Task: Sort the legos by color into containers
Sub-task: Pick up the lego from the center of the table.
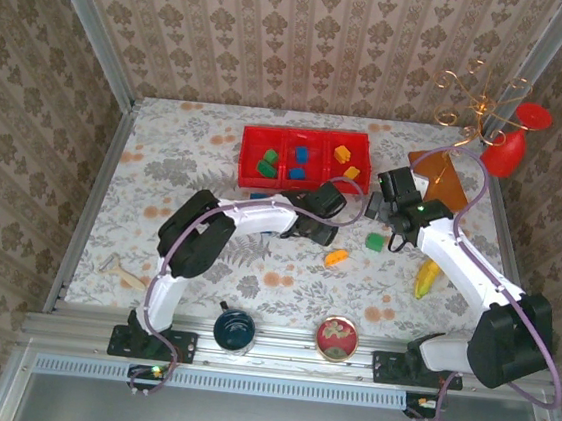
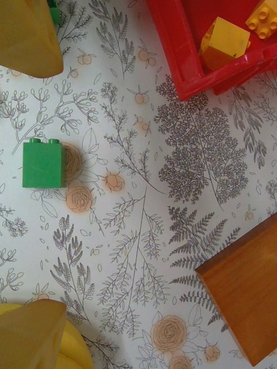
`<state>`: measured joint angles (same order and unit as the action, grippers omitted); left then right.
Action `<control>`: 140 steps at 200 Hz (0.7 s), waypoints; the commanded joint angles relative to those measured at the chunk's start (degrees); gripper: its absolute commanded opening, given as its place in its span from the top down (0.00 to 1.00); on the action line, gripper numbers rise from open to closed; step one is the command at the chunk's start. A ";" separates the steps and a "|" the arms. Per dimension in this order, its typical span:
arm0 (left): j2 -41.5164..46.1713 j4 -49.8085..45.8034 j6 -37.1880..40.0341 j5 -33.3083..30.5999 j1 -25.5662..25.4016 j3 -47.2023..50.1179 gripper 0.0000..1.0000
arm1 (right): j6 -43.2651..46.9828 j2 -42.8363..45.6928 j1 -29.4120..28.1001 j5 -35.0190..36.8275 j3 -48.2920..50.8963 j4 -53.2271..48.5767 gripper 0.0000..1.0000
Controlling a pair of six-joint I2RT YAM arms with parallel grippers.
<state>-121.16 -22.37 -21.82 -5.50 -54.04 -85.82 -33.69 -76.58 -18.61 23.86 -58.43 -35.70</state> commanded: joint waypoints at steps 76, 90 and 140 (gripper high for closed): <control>1.37 -2.05 0.77 -0.78 -0.38 -0.18 0.70 | -1.02 0.77 0.32 2.03 -0.19 0.73 0.00; 3.13 -1.21 0.94 -1.97 -0.29 1.14 0.72 | -1.02 0.97 0.32 2.12 -0.23 0.55 0.00; 13.15 2.38 1.56 -5.71 1.53 7.27 0.74 | -1.10 2.02 0.28 1.93 -0.32 0.03 0.00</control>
<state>-115.26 -22.48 -21.32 -8.19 -53.65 -80.86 -33.69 -76.31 -18.61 23.83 -58.43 -35.73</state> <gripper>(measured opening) 0.324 0.999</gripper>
